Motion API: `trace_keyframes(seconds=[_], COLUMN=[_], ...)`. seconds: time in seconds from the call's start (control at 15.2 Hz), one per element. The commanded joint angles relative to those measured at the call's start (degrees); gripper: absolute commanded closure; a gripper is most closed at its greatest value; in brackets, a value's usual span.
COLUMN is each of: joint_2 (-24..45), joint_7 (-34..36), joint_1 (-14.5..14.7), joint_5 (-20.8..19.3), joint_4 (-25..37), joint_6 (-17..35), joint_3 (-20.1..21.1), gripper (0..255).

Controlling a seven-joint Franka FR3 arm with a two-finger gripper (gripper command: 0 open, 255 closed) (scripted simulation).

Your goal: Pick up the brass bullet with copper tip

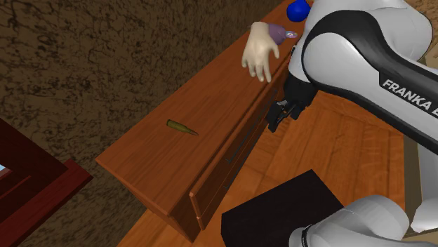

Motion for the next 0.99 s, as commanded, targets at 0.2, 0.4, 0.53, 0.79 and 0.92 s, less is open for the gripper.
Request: trace_keyframes(seconds=[0.2, 0.4, 0.53, 0.79, 0.92], joint_2=[4.94, 10.22, 13.89, 21.5, 25.41], joint_7=[-0.44, -0.81, -1.0, -1.18, -1.16], joint_1=[1.11, 2.11, 2.73, 3.86, 4.36], joint_5=[0.63, 1.05, 1.18, 0.97, 0.62], joint_4=[0.44, 1.52, 2.59, 5.53, 7.4], joint_6=[4.78, 9.26, 12.05, 17.09, 19.31], joint_3=[1.69, 3.41, 4.55, 6.81, 7.95], gripper=[0, 0, 0, 0, 0])
